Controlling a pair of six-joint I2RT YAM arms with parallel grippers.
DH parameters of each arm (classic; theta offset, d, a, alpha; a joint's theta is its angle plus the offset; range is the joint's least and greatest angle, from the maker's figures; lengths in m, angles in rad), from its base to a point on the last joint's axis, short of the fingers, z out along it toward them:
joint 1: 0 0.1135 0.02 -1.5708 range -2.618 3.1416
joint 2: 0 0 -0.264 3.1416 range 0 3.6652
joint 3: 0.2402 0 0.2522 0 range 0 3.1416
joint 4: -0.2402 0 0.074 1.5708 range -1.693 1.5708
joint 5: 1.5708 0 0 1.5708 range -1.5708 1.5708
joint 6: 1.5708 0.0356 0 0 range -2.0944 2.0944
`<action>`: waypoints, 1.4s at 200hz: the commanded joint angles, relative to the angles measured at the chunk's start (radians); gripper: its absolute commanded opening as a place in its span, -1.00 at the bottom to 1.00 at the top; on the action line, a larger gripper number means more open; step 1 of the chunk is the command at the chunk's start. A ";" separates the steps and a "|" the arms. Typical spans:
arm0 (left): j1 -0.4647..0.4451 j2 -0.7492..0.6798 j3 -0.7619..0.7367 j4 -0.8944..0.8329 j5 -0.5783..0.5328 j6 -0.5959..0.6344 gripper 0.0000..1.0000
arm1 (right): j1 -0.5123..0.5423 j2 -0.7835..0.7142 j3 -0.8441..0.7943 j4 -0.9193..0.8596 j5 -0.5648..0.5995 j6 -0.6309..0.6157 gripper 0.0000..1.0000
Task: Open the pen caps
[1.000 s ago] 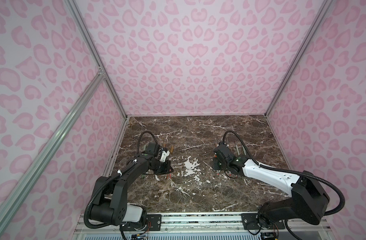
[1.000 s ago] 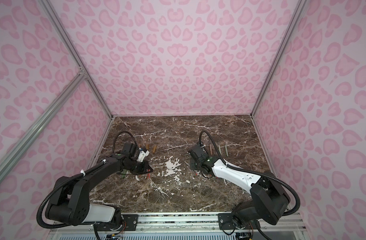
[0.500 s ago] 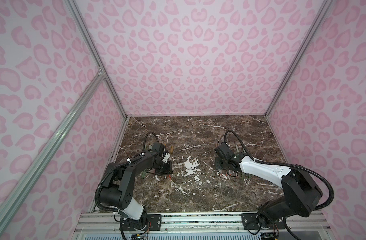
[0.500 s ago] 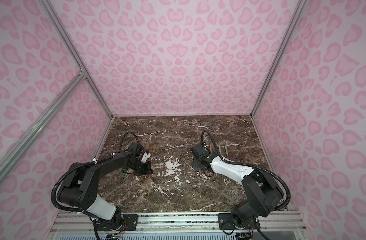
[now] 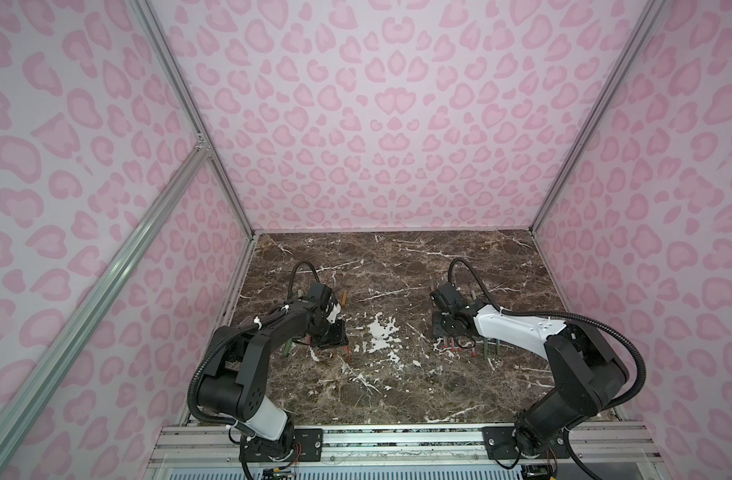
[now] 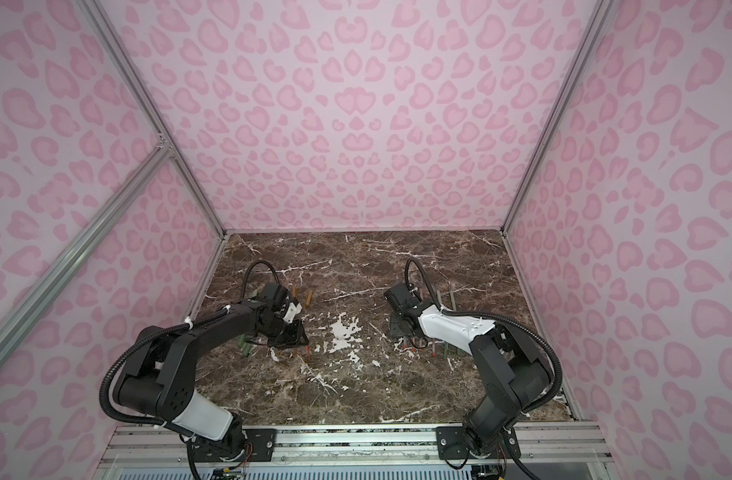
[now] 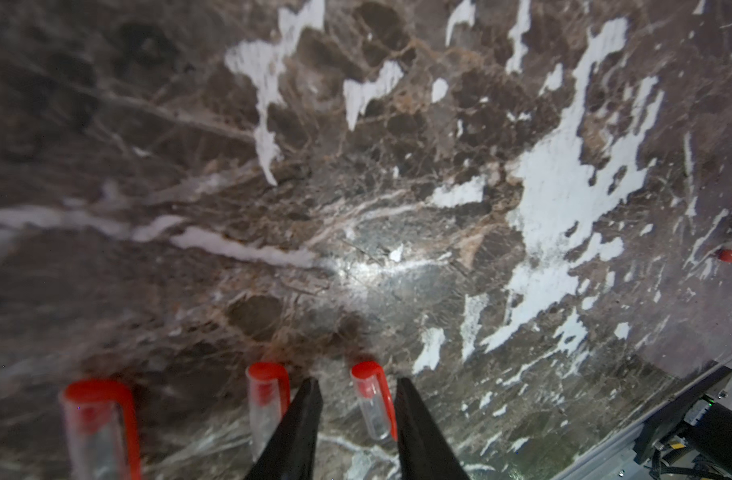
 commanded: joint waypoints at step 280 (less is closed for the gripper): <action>0.272 -0.396 -0.445 1.079 -0.310 0.300 0.96 | -0.147 -0.425 -0.026 -0.043 0.160 -0.186 0.69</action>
